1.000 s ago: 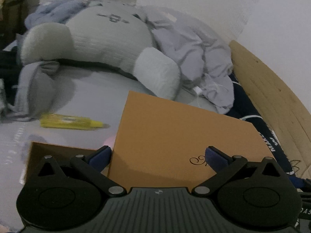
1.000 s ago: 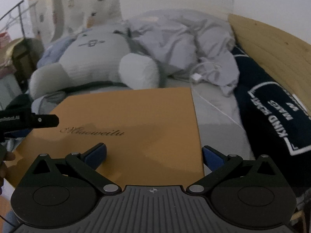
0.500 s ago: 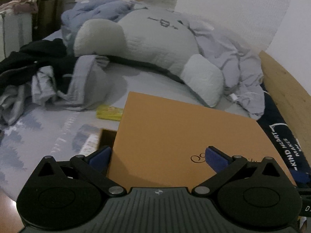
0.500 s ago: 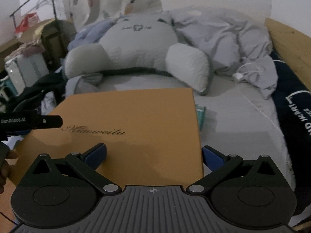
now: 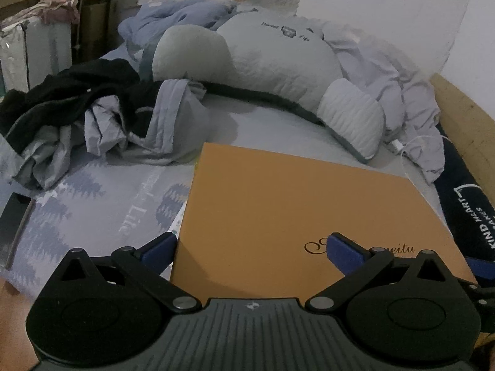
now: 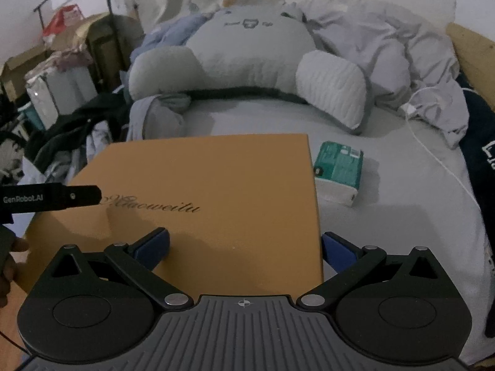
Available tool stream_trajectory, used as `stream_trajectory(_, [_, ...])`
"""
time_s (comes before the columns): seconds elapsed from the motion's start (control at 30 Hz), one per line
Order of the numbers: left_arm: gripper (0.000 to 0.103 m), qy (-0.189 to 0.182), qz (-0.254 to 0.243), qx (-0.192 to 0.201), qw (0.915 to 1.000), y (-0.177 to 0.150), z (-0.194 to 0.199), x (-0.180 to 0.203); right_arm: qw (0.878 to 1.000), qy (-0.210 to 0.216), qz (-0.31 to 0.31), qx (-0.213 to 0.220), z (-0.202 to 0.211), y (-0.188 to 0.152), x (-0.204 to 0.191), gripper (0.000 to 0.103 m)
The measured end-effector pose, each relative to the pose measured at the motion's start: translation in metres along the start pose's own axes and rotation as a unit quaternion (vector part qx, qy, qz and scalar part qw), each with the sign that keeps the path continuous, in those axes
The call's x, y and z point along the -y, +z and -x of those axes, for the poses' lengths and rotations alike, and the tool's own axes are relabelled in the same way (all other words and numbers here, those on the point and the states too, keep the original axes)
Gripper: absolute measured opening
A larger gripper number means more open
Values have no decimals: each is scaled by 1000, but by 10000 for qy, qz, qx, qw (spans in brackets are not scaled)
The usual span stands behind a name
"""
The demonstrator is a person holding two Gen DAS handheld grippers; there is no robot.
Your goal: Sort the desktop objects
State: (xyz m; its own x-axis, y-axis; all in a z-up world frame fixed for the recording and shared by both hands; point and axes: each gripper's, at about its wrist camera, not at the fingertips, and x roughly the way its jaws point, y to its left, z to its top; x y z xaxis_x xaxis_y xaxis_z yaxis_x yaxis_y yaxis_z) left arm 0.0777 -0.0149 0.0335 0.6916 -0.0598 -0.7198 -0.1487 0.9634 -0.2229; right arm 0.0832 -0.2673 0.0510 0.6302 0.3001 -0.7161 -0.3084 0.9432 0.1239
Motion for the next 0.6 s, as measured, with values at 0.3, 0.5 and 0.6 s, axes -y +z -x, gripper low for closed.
stream_trajectory(0.3, [103,-23,24,-25,10000,-13,-4,-4,10000,-2,8,-68,-6,-11,2,103])
stream_trajectory(0.5, [103,14,-54,0,10000,-19,-8,-3,9999,-2,-4,-116,-13,-19,5,103])
stream_trajectory(0.6, [103,32,-76,-2,10000,-22,-11,-3,9999,-3,-13,-159,-18,-24,7,103])
